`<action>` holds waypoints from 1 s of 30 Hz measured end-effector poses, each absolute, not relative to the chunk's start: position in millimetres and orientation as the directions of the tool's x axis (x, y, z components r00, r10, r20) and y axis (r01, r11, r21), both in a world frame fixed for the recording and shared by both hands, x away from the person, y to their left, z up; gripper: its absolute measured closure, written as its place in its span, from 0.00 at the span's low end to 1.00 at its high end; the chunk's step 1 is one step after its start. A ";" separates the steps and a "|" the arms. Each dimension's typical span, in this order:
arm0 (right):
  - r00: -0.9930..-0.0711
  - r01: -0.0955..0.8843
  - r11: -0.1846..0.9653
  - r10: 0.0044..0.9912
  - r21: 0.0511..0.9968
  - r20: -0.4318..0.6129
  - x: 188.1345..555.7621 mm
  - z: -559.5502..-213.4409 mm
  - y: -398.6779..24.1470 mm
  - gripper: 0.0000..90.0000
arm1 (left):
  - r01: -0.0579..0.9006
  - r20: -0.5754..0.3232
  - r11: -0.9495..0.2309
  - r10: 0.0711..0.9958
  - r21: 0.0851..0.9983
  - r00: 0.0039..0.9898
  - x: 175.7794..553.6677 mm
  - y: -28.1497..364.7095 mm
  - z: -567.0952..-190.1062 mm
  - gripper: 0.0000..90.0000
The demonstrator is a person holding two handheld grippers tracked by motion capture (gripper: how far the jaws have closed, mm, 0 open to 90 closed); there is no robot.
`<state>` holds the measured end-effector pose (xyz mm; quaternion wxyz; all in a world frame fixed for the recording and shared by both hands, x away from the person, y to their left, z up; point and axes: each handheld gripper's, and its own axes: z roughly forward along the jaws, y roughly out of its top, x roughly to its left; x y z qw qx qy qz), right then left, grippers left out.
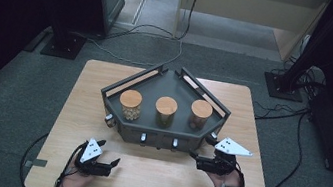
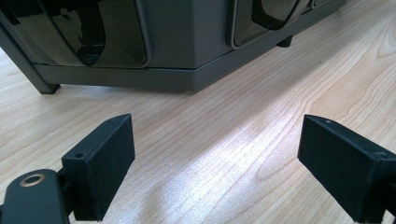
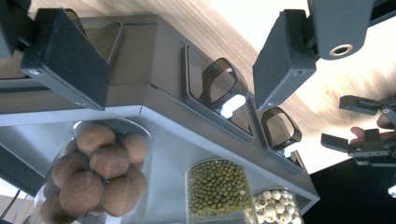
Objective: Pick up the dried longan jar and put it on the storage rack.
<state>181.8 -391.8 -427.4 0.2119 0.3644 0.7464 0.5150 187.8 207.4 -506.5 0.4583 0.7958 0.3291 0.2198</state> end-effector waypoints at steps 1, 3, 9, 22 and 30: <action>-0.645 0.325 0.204 0.762 0.923 0.059 181.7 -428.5 -392.1 0.21 | 0.323 0.047 -0.362 0.726 0.874 0.686 187.8 207.4 -506.5 0.12; -0.647 0.328 0.205 0.760 0.922 0.061 181.6 -430.1 -392.3 0.21 | 0.323 0.046 -0.360 0.726 0.875 0.686 187.6 207.6 -506.8 0.12; -0.657 0.314 0.199 0.751 0.928 0.062 178.9 -438.2 -395.1 0.21 | 0.323 0.046 -0.360 0.727 0.875 0.685 187.4 207.6 -506.9 0.12; -0.665 0.293 0.150 0.742 0.944 0.089 175.8 -457.6 -399.1 0.21 | 0.323 0.041 -0.353 0.727 0.878 0.686 187.7 209.1 -507.4 0.12; -0.672 0.286 0.171 0.737 0.943 0.071 174.7 -464.1 -397.6 0.21 | 0.323 0.037 -0.350 0.727 0.880 0.686 187.5 209.4 -507.8 0.12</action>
